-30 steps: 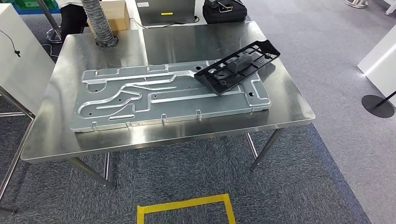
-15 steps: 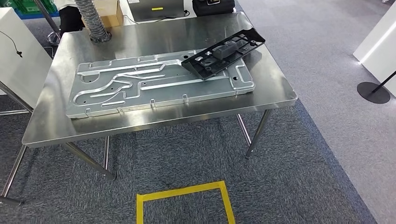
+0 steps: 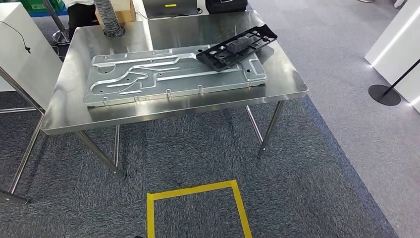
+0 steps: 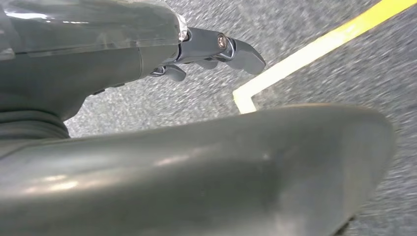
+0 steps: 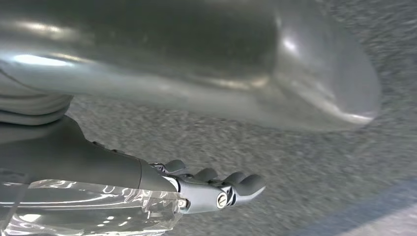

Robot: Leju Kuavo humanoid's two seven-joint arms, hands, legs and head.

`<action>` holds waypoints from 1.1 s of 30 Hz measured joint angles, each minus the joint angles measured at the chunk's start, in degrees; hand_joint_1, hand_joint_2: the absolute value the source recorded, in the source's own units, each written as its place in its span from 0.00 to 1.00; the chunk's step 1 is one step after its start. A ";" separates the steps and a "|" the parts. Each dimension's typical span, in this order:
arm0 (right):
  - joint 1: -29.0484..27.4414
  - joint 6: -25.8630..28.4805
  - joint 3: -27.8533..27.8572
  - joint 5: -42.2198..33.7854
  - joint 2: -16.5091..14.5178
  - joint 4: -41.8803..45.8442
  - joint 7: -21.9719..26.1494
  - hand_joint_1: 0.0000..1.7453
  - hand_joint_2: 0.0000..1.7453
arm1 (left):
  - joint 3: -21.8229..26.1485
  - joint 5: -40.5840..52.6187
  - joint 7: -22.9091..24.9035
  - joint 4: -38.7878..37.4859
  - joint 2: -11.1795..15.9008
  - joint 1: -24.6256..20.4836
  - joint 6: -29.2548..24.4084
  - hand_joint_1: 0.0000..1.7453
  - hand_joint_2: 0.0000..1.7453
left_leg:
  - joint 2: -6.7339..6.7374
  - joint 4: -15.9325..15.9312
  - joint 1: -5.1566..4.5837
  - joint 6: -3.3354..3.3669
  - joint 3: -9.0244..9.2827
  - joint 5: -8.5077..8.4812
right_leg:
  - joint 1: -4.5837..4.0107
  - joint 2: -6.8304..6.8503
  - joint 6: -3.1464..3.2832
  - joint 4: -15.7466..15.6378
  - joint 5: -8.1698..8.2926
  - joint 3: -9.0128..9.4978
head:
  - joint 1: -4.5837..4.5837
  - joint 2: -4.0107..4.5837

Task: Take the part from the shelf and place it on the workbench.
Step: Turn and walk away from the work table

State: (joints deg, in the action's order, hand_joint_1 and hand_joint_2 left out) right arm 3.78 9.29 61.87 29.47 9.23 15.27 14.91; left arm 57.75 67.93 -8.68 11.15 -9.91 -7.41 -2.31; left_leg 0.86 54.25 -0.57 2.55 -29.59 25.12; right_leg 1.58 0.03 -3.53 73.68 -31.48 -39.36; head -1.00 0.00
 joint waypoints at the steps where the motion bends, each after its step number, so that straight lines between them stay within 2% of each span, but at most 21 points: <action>1: 0.09 -0.26 0.09 -0.15 -0.20 -0.15 0.02 0.00 0.00 | -0.10 0.03 -0.08 0.00 0.02 0.00 0.00 0.00 0.00 | 0.02 0.60 0.09 -0.22 -1.30 -0.56 | 0.22 0.01 -0.20 -0.42 1.76 1.51 | -0.01 0.00; 2: 0.23 -0.57 0.24 -0.38 -0.38 -0.26 0.00 0.00 0.00 | -0.20 0.04 -0.16 0.00 0.04 -0.04 -0.02 0.00 0.00 | 0.04 1.33 0.19 -0.51 -2.59 -1.03 | 0.46 0.01 -0.40 -2.90 3.28 4.09 | -0.01 0.00; 3: 0.48 -0.84 0.39 -0.62 -0.59 -0.38 -0.11 0.00 0.00 | -0.27 0.04 -0.22 0.02 0.11 -0.10 -0.05 0.00 0.00 | 0.02 2.12 0.22 -0.84 -3.76 -1.40 | 0.59 0.01 -0.56 -7.09 3.36 7.47 | -0.01 0.00; 5: 1.05 -1.26 0.75 -1.05 -1.09 -0.63 -0.45 0.00 0.00 | -0.47 0.08 -0.31 0.05 0.25 -0.30 -0.15 0.00 0.00 | 0.05 3.43 0.22 -1.64 -5.27 -2.04 | 0.44 -0.05 -0.03 -14.98 1.28 12.82 | -0.02 0.00; 6: 1.24 -1.36 0.89 -1.17 -1.39 -0.80 -0.76 0.00 0.00 | -0.57 0.12 -0.34 0.07 0.32 -0.42 -0.19 0.00 0.00 | 0.07 3.71 0.20 -2.03 -5.62 -2.44 | 0.20 -0.06 0.50 -17.03 0.24 13.92 | -0.02 0.00; 8: 1.24 -1.31 1.14 -1.22 -2.08 -1.15 -1.58 0.00 0.00 | -0.70 0.19 -0.38 0.07 0.41 -0.48 -0.25 0.00 0.00 | 0.09 3.78 0.39 -2.80 -5.99 -3.08 | 0.02 0.12 1.80 -17.47 0.70 13.31 | -0.02 0.00; 9: 1.23 -1.18 1.23 -1.18 -2.46 -1.32 -2.08 0.00 0.00 | -0.72 0.19 -0.37 0.07 0.48 -0.42 -0.26 0.00 0.00 | 0.00 4.31 0.53 -3.14 -6.44 -2.15 | -0.02 0.26 2.42 -17.46 1.34 12.70 | -0.02 0.00; 11: 1.26 -0.84 1.37 -0.90 -3.32 -1.60 -3.09 0.00 0.00 | -0.73 0.18 -0.30 0.07 0.57 -0.20 -0.28 0.00 0.00 | -0.19 8.17 0.77 -3.69 -7.88 3.02 | -0.10 0.49 3.40 -17.51 2.88 11.04 | -0.02 0.00; 13: 1.25 -0.54 1.39 -0.49 -4.29 -1.86 -4.12 0.00 0.00 | -0.73 0.16 -0.26 0.07 0.61 -0.12 -0.30 0.00 0.00 | -0.27 15.35 0.81 -3.92 -9.43 8.83 | -0.37 0.51 3.79 -17.42 4.41 9.04 | -0.02 0.00; 14: 1.23 -0.44 1.39 -0.31 -4.80 -2.03 -4.58 0.00 0.00 | -0.73 0.14 -0.26 0.07 0.61 -0.12 -0.32 0.00 0.00 | -0.29 18.54 0.81 -3.95 -9.67 9.88 | -0.50 0.51 3.81 -17.34 5.18 7.96 | -0.02 0.00; 16: 1.22 -0.38 1.39 -0.03 -5.67 -2.32 -5.32 0.00 0.00 | -0.74 0.11 -0.22 0.07 0.60 -0.13 -0.34 0.00 0.00 | -0.31 19.94 0.80 -3.79 -7.67 7.83 | -0.67 0.51 3.69 -17.07 6.61 5.83 | -0.03 0.00; 18: 1.26 -0.38 1.39 0.45 -6.49 -2.54 -6.04 0.00 0.00 | -0.76 0.14 -0.14 0.07 0.61 -0.23 -0.36 0.00 0.00 | -0.37 13.79 0.77 -3.31 -1.96 5.01 | -0.76 0.49 3.42 -16.71 7.83 4.14 | -0.03 0.00; 20: 1.30 -0.44 1.38 0.98 -7.31 -2.69 -6.55 0.00 0.00 | -0.82 0.20 -0.08 0.07 0.64 -0.52 -0.36 0.00 0.00 | -0.46 4.72 0.58 -2.65 4.26 5.74 | -0.94 0.47 2.92 -16.49 8.96 3.27 | -0.02 0.00; 22: 1.29 -0.52 1.37 1.40 -8.05 -2.85 -6.86 0.00 0.00 | -0.91 0.33 -0.05 0.07 0.67 -0.73 -0.36 0.00 0.00 | -0.49 0.35 0.31 -1.94 6.48 6.74 | -1.02 0.52 2.22 -16.69 10.22 3.00 | -0.02 0.00; 24: 1.19 -0.57 1.37 1.62 -8.63 -3.02 -7.03 0.00 0.00 | -0.98 0.48 0.07 0.05 0.67 -0.73 -0.36 0.00 0.00 | -0.32 0.13 0.40 -1.07 5.58 5.68 | -0.83 0.45 1.56 -16.65 10.28 2.60 | -0.02 0.00; 25: 1.11 -0.57 1.37 1.64 -8.88 -3.10 -7.05 0.00 0.00 | -1.02 0.53 0.15 0.05 0.67 -0.76 -0.36 0.00 0.00 | -0.21 0.06 0.46 -0.59 4.90 4.91 | -0.73 0.36 1.32 -15.50 8.62 2.06 | -0.02 0.00; 28: 1.01 -0.61 1.37 1.70 -9.44 -3.29 -7.13 0.00 0.00 | -1.10 0.66 0.44 0.04 0.65 -0.92 -0.31 0.00 0.00 | 0.00 0.23 0.32 0.22 2.15 2.66 | -0.58 0.20 0.85 -5.86 -0.16 -0.57 | -0.02 0.00; 29: 1.03 -0.68 1.37 1.76 -9.62 -3.32 -7.22 0.00 0.00 | -1.11 0.69 0.58 0.04 0.64 -0.92 -0.27 0.00 0.00 | 0.03 0.46 0.25 0.23 1.10 1.98 | -0.58 0.19 0.71 -2.32 -1.57 -1.08 | -0.02 0.00; 30: 1.04 -0.79 1.36 1.85 -9.80 -3.34 -7.35 0.00 0.00 | -1.11 0.71 0.74 0.04 0.64 -0.92 -0.24 0.00 0.00 | 0.07 0.78 0.21 0.17 0.01 1.35 | -0.58 0.19 0.62 -0.06 -1.57 -0.93 | -0.02 0.00; 31: 1.04 -0.94 1.34 1.99 -10.03 -3.36 -7.51 0.00 0.00 | -1.12 0.72 0.88 0.04 0.64 -0.92 -0.21 0.00 0.00 | 0.09 1.20 0.19 0.07 -1.13 0.77 | -0.57 0.20 0.61 0.18 -0.38 0.22 | -0.02 0.00; 33: 1.14 -1.30 1.27 2.34 -10.43 -3.41 -7.90 0.00 0.00 | -1.12 0.70 1.03 0.04 0.63 -0.93 -0.20 0.00 0.00 | 0.09 2.19 0.19 -0.25 -3.16 -0.16 | -0.58 0.20 0.91 -5.54 2.36 5.53 | -0.03 0.00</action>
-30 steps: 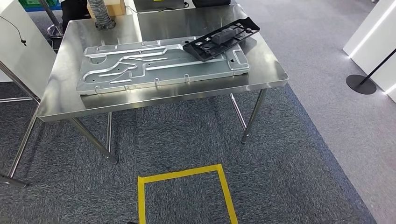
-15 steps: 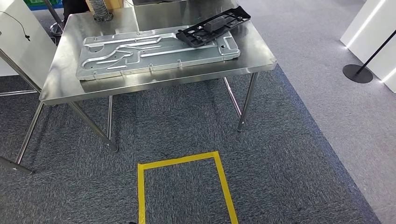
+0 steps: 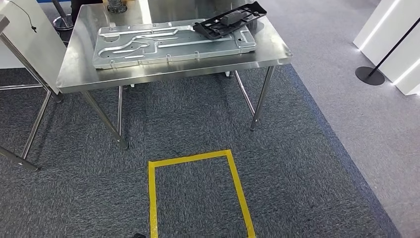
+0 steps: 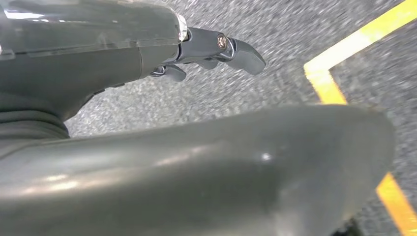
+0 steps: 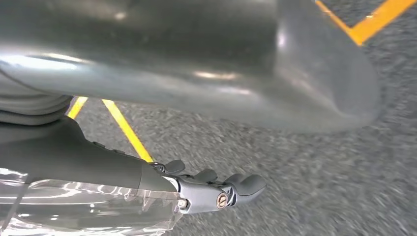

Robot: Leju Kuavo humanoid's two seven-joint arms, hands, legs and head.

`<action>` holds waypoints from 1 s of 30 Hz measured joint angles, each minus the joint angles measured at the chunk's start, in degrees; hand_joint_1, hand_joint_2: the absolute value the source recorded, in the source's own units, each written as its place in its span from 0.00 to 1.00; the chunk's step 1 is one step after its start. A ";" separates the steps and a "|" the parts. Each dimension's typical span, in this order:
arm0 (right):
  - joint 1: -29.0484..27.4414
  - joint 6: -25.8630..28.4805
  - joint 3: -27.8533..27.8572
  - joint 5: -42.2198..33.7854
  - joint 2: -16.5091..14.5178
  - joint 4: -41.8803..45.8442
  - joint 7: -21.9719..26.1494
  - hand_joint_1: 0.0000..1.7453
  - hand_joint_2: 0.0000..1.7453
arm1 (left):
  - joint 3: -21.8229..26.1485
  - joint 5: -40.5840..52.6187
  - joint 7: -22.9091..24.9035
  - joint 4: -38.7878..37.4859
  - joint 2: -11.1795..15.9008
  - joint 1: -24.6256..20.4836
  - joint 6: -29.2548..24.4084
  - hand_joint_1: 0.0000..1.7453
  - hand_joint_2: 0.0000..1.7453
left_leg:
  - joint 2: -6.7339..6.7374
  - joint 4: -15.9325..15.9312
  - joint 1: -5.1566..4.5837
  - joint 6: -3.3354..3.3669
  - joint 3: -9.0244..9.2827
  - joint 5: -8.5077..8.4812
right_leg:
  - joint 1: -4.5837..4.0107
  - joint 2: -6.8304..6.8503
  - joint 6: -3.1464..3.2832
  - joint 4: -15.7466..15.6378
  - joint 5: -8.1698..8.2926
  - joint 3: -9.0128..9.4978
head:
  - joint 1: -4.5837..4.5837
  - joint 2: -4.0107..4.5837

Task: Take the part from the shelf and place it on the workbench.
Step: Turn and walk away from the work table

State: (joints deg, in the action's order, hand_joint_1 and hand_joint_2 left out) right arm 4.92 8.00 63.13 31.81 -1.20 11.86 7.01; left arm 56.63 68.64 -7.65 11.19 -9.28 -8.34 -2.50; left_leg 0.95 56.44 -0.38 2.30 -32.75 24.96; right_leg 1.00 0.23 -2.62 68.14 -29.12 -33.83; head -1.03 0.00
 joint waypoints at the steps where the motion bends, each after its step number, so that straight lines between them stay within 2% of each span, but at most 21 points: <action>1: 0.12 -0.13 -0.08 0.17 -0.17 -0.02 -0.13 0.00 0.00 | 0.00 -0.02 0.02 0.00 -0.02 0.00 0.00 0.00 0.00 | -0.02 0.52 -0.08 -0.22 -0.85 -0.37 | -0.12 0.00 0.27 -4.72 0.07 3.36 | 0.01 0.00; 3: 0.33 -0.22 -0.28 0.38 -0.45 -0.04 -0.25 0.00 0.00 | 0.00 -0.06 0.03 0.00 -0.05 0.00 -0.02 0.00 0.00 | 0.03 1.03 -0.18 -0.80 -1.79 -1.20 | -0.43 -0.01 0.95 -11.19 -1.13 7.41 | 0.01 0.00; 4: 0.37 -0.22 -0.37 0.46 -0.57 -0.06 -0.27 0.00 0.00 | 0.00 -0.07 0.05 0.00 -0.07 0.00 -0.02 0.00 0.00 | 0.05 1.03 -0.19 -1.13 -2.05 -1.70 | -0.64 -0.02 1.34 -12.46 -1.46 7.83 | 0.01 0.00; 6: 0.32 -0.27 -0.52 0.65 -0.95 -0.10 -0.38 0.00 0.00 | 0.00 -0.05 0.19 0.00 -0.07 0.09 -0.05 0.00 0.00 | -0.02 1.10 -0.07 -1.82 -2.51 -2.04 | -0.58 0.09 2.28 -12.84 -0.45 7.03 | 0.00 0.00; 7: 0.33 -0.30 -0.61 0.75 -1.13 -0.13 -0.45 0.00 0.00 | 0.00 -0.03 0.30 -0.01 -0.07 0.17 -0.08 0.00 0.00 | -0.16 2.02 0.00 -2.14 -2.98 -0.81 | -0.48 0.20 2.81 -12.99 0.26 6.45 | 0.00 0.00; 8: 0.35 -0.32 -0.69 0.87 -1.31 -0.15 -0.50 0.00 0.00 | 0.00 0.01 0.42 -0.01 -0.05 0.26 -0.10 0.00 0.00 | -0.31 3.97 0.10 -2.45 -3.69 1.46 | -0.34 0.30 3.23 -13.16 1.03 5.75 | 0.00 0.00; 10: 0.39 -0.36 -0.82 1.11 -1.51 -0.17 -0.55 0.00 0.00 | 0.00 0.11 0.60 -0.02 -0.05 0.31 -0.15 0.00 0.00 | -0.48 10.67 0.40 -2.95 -5.42 7.46 | -0.35 0.40 3.62 -13.10 2.45 4.01 | 0.00 0.00; 11: 0.37 -0.37 -0.88 1.21 -1.57 -0.17 -0.57 0.00 0.00 | 0.00 0.18 0.67 -0.02 -0.05 0.31 -0.17 0.00 0.00 | -0.48 14.11 0.52 -3.18 -5.95 9.31 | -0.38 0.40 3.59 -13.02 3.11 3.05 | 0.00 0.00; 12: 0.36 -0.38 -0.93 1.29 -1.63 -0.17 -0.57 0.00 0.00 | 0.00 0.25 0.72 -0.02 -0.05 0.29 -0.19 0.00 0.00 | -0.48 16.40 0.63 -3.34 -5.85 9.76 | -0.39 0.41 3.53 -12.91 3.73 2.05 | 0.00 0.00; 13: 0.35 -0.39 -1.02 1.36 -1.68 -0.17 -0.57 0.00 0.00 | -0.01 0.30 0.76 -0.02 -0.05 0.28 -0.22 0.00 0.00 | -0.48 16.98 0.73 -3.43 -4.94 8.81 | -0.39 0.41 3.42 -12.78 4.33 1.05 | 0.00 0.00; 14: 0.35 -0.40 -1.11 1.44 -1.75 -0.17 -0.56 0.00 0.00 | -0.01 0.33 0.79 -0.02 -0.05 0.26 -0.28 0.00 0.00 | -0.48 15.70 0.80 -3.41 -3.19 6.97 | -0.39 0.40 3.26 -12.64 4.87 0.12 | 0.00 0.00; 16: 0.35 -0.48 -1.34 1.63 -1.88 -0.17 -0.48 0.00 0.00 | -0.02 0.34 0.80 -0.02 -0.05 0.11 -0.38 0.00 0.00 | -0.51 8.55 0.81 -3.02 2.66 4.44 | -0.46 0.37 2.83 -12.32 5.86 -1.29 | 0.00 0.00; 18: 0.35 -0.84 -1.60 1.99 -1.99 -0.17 -0.24 0.00 0.00 | -0.02 0.33 0.80 -0.02 -0.06 -0.10 -0.48 0.00 0.00 | -0.54 0.47 0.62 -2.43 8.09 5.50 | -0.61 0.40 2.25 -12.02 6.76 -1.98 | 0.00 0.00; 19: 0.36 -1.08 -1.75 2.21 -2.02 -0.17 -0.07 0.00 0.00 | -0.02 0.32 0.80 -0.02 -0.07 -0.15 -0.55 0.00 0.00 | -0.55 -1.85 0.48 -2.14 9.40 6.28 | -0.64 0.44 1.91 -11.97 7.21 -2.14 | 0.00 0.00; 21: 0.37 -1.38 -2.05 2.54 -2.03 -0.16 0.21 0.00 0.00 | -0.02 0.28 0.81 -0.02 -0.10 -0.05 -0.68 0.00 0.00 | -0.48 -2.97 0.51 -1.38 9.32 6.26 | -0.54 0.43 1.18 -11.90 7.77 -2.31 | 0.00 0.00; 22: 0.34 -1.40 -2.16 2.60 -2.03 -0.16 0.29 0.00 0.00 | -0.02 0.26 0.82 -0.02 -0.11 0.01 -0.72 0.00 0.00 | -0.41 -3.05 0.56 -0.90 9.10 5.87 | -0.44 0.35 0.87 -11.17 7.13 -2.66 | 0.00 0.00; 23: 0.28 -1.40 -2.24 2.65 -2.05 -0.18 0.33 0.00 0.00 | -0.02 0.26 0.83 -0.02 -0.14 0.04 -0.72 0.00 0.00 | -0.32 -3.13 0.63 -0.45 8.81 5.46 | -0.35 0.24 0.61 -9.21 5.63 -3.46 | 0.00 0.00; 25: 0.17 -1.40 -2.33 2.80 -2.11 -0.24 0.38 0.00 0.00 | -0.02 0.28 0.83 -0.02 -0.15 0.08 -0.58 0.00 0.00 | -0.15 -2.96 0.52 0.10 7.99 4.86 | -0.18 0.08 0.24 -1.62 0.87 -6.38 | 0.00 0.00; 27: 0.07 -1.39 -2.38 2.96 -2.14 -0.27 0.39 0.00 0.00 | -0.02 0.30 0.83 -0.02 -0.15 0.24 -0.42 0.00 0.00 | -0.07 -2.58 0.37 0.15 7.14 4.48 | -0.16 0.04 0.00 5.06 -2.13 -8.46 | 0.00 0.00; 28: 0.04 -1.38 -2.41 3.01 -2.14 -0.28 0.39 0.00 0.00 | -0.02 0.32 0.84 -0.02 -0.15 0.31 -0.38 0.00 0.00 | -0.07 -2.31 0.34 0.11 6.79 4.38 | -0.16 0.04 -0.01 5.36 -2.03 -7.95 | 0.00 0.00; 30: 0.05 -1.36 -2.54 3.13 -2.14 -0.28 0.39 0.00 0.00 | -0.02 0.36 0.88 -0.02 -0.20 0.36 -0.33 0.00 0.00 | -0.12 -1.64 0.36 -0.09 6.38 4.40 | -0.16 0.05 0.23 -0.73 0.69 -3.62 | 0.00 0.00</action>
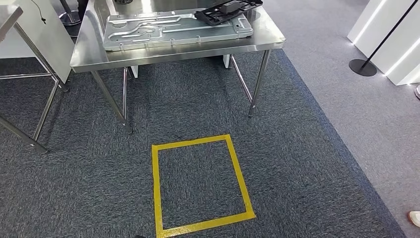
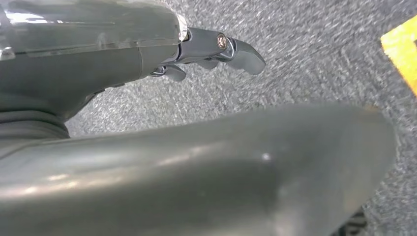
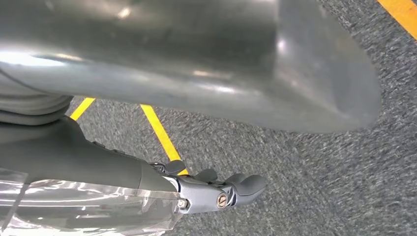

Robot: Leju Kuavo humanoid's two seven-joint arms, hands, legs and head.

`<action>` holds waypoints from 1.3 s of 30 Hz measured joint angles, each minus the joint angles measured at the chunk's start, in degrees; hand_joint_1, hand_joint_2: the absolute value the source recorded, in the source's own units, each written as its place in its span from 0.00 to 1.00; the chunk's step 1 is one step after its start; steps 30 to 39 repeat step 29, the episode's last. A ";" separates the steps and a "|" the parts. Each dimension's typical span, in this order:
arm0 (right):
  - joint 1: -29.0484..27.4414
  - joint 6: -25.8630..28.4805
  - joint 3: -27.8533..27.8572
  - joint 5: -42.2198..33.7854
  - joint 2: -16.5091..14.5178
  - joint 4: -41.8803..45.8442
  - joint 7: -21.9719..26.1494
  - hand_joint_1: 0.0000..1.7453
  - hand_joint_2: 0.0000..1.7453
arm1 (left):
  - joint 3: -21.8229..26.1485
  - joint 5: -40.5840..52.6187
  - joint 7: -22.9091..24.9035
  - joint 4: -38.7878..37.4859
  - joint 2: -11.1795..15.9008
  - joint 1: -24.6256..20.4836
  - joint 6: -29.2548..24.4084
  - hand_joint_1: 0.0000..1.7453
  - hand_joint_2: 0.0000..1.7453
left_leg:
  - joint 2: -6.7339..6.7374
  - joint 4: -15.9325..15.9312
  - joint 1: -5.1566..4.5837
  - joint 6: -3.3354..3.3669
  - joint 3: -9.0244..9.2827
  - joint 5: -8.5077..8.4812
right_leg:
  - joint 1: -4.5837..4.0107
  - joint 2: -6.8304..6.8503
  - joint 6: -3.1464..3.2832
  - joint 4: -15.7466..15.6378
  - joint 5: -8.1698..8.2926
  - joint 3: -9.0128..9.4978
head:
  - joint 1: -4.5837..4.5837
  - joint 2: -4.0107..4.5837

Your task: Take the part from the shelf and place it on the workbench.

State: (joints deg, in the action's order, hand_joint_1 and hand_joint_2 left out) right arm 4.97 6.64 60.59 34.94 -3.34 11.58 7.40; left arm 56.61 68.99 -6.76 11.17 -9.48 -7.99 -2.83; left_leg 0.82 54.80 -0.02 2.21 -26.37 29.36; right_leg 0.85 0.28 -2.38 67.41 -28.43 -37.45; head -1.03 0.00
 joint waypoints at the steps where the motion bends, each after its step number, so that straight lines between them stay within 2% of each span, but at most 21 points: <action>1: 0.04 0.01 -0.08 0.08 0.00 0.00 0.02 0.00 0.00 | 0.00 0.03 0.03 0.00 -0.03 -0.01 0.02 0.00 0.00 | -0.01 0.32 -0.08 -0.18 -0.21 0.11 | -0.07 0.00 0.24 -4.11 1.15 2.61 | 0.00 0.00; 2: 0.09 0.01 -0.14 0.15 0.00 0.00 0.07 0.00 0.00 | 0.00 0.07 0.07 0.00 -0.07 -0.05 0.03 0.00 0.00 | -0.03 0.68 -0.18 -0.43 -0.41 0.21 | -0.16 0.00 0.52 -7.49 1.88 4.48 | 0.00 0.00; 3: 0.12 0.00 -0.20 0.21 0.00 0.00 0.14 0.00 0.00 | 0.00 0.11 0.13 0.00 -0.10 -0.10 0.02 0.00 0.00 | -0.02 0.93 -0.27 -0.70 -0.65 0.28 | -0.29 -0.01 0.79 -9.42 2.06 5.44 | 0.00 0.00; 6: 0.05 -0.15 -0.50 0.60 -0.01 -0.01 0.45 0.00 0.00 | -0.01 0.27 0.38 0.00 -0.11 -0.33 0.02 0.00 0.00 | -0.03 1.21 -0.31 -1.54 -1.01 0.40 | -0.37 0.01 1.69 -10.35 1.93 5.40 | 0.00 0.00; 8: 0.09 -0.21 -0.83 1.08 -0.02 -0.01 0.63 0.00 0.00 | -0.02 0.44 0.46 0.00 -0.10 -0.40 0.03 0.00 0.00 | -0.18 3.36 -0.23 -2.14 -1.91 2.04 | -0.09 0.08 2.46 -10.86 2.23 5.46 | 0.00 0.00; 9: 0.14 -0.08 -0.98 1.29 -0.02 -0.01 0.72 0.00 0.00 | -0.02 0.50 0.47 0.00 -0.09 -0.40 0.03 0.00 0.00 | -0.26 6.19 -0.11 -2.41 -3.20 3.74 | -0.01 0.16 2.76 -11.03 2.36 5.45 | 0.00 0.00; 11: 0.17 0.39 -1.26 1.59 -0.02 0.00 0.96 0.00 0.50 | -0.02 0.53 0.49 0.00 -0.09 -0.32 0.06 0.00 0.00 | -0.31 14.26 0.16 -2.84 -7.03 7.35 | -0.08 0.37 3.02 -11.04 2.44 5.29 | 0.00 0.00; 12: 0.15 0.62 -1.38 1.71 -0.02 0.00 1.09 0.00 0.75 | -0.02 0.54 0.50 0.00 -0.10 -0.24 0.08 0.00 0.00 | -0.31 17.25 0.32 -3.01 -8.51 8.14 | -0.10 0.53 3.05 -11.00 2.45 5.25 | 0.00 0.00; 13: 0.12 0.86 -1.49 1.81 -0.03 -0.01 1.21 0.00 0.75 | -0.02 0.55 0.51 0.00 -0.10 -0.17 0.10 0.00 0.00 | -0.30 18.32 0.47 -3.14 -9.13 7.82 | -0.11 0.72 3.05 -10.93 2.45 5.24 | 0.00 0.00; 14: 0.10 1.08 -1.57 1.95 -0.05 -0.01 1.31 0.00 0.50 | -0.02 0.57 0.51 0.00 -0.10 -0.14 0.12 0.00 0.00 | -0.26 17.03 0.62 -3.22 -8.66 6.39 | -0.09 0.95 3.02 -10.82 2.43 5.25 | 0.00 0.00; 16: 0.09 1.54 -1.72 2.14 -0.17 -0.02 1.46 0.00 0.00 | -0.02 0.62 0.51 0.00 -0.10 -0.26 0.13 0.00 0.00 | 0.84 9.36 0.79 -3.19 -5.31 2.12 | -0.08 1.48 2.76 -10.50 2.31 5.28 | 0.00 0.00; 18: 0.06 1.94 -1.87 2.28 -0.25 -0.02 1.52 0.00 0.00 | -0.03 0.66 0.51 0.00 -0.11 -0.56 0.19 0.00 0.00 | 2.07 3.30 0.59 -2.66 -2.95 -0.19 | -0.30 2.08 2.11 -10.14 2.19 5.24 | 0.00 0.00; 19: 0.06 2.12 -1.94 2.33 -0.24 -0.02 1.52 0.00 0.00 | -0.03 0.68 0.52 0.00 -0.11 -0.64 0.22 0.00 0.00 | 2.25 2.41 0.45 -2.31 -2.83 -0.29 | -0.42 2.44 1.74 -10.08 2.22 5.23 | 0.00 0.00; 21: 0.11 2.33 -2.06 2.41 -0.24 -0.02 1.52 0.00 0.00 | -0.03 0.69 0.56 0.00 -0.10 -0.60 0.26 0.00 0.00 | 1.33 2.15 0.29 -1.46 -3.17 -0.67 | -0.36 3.11 0.94 -10.13 2.33 5.25 | 0.00 0.00; 22: 0.11 2.34 -2.09 2.46 -0.23 -0.01 1.52 0.00 0.00 | -0.03 0.69 0.59 0.00 -0.10 -0.55 0.26 0.00 0.00 | 1.00 1.98 0.32 -1.02 -3.21 -0.99 | -0.22 2.87 0.55 -9.82 1.97 5.15 | 0.00 0.00; 23: 0.10 2.34 -2.12 2.50 -0.24 -0.02 1.52 0.00 0.00 | -0.03 0.70 0.60 0.00 -0.10 -0.56 0.27 0.00 0.00 | 0.74 1.80 0.37 -0.56 -3.29 -1.35 | -0.09 2.27 0.22 -8.61 0.90 4.65 | 0.00 0.00; 25: 0.04 2.33 -2.18 2.58 -0.25 -0.05 1.52 0.00 0.00 | -0.05 0.74 0.60 0.00 -0.11 -0.61 0.31 0.00 0.00 | 0.41 1.68 0.39 0.07 -3.64 -1.86 | 0.05 0.71 -0.14 -2.70 -3.01 2.14 | 0.00 0.00; 26: 0.00 2.33 -2.20 2.60 -0.26 -0.07 1.51 0.00 0.00 | -0.06 0.75 0.61 0.00 -0.12 -0.58 0.34 0.00 0.00 | 0.23 1.73 0.30 0.22 -3.90 -2.00 | 0.04 0.31 -0.18 1.47 -5.08 0.34 | 0.00 0.00; 27: -0.05 2.34 -2.21 2.61 -0.26 -0.08 1.46 0.00 0.00 | -0.07 0.76 0.61 0.00 -0.12 -0.52 0.37 0.00 0.00 | 0.06 1.80 0.20 0.27 -4.10 -2.08 | 0.04 0.16 -0.18 4.81 -6.34 -1.08 | 0.00 0.00; 29: -0.12 2.39 -2.21 2.60 -0.25 -0.09 1.35 0.00 0.00 | -0.07 0.79 0.62 0.00 -0.12 -0.39 0.41 0.00 0.00 | -0.21 1.91 0.08 0.25 -4.30 -2.16 | 0.03 0.09 -0.10 7.21 -6.52 -1.96 | 0.00 0.00; 39: -0.12 2.39 -2.21 2.60 -0.25 -0.09 1.35 0.00 0.00 | -0.07 0.79 0.62 0.00 -0.12 -0.39 0.41 0.00 0.00 | -0.21 1.91 0.08 0.25 -4.30 -2.16 | 0.03 0.09 -0.10 7.21 -6.52 -1.96 | 0.00 0.00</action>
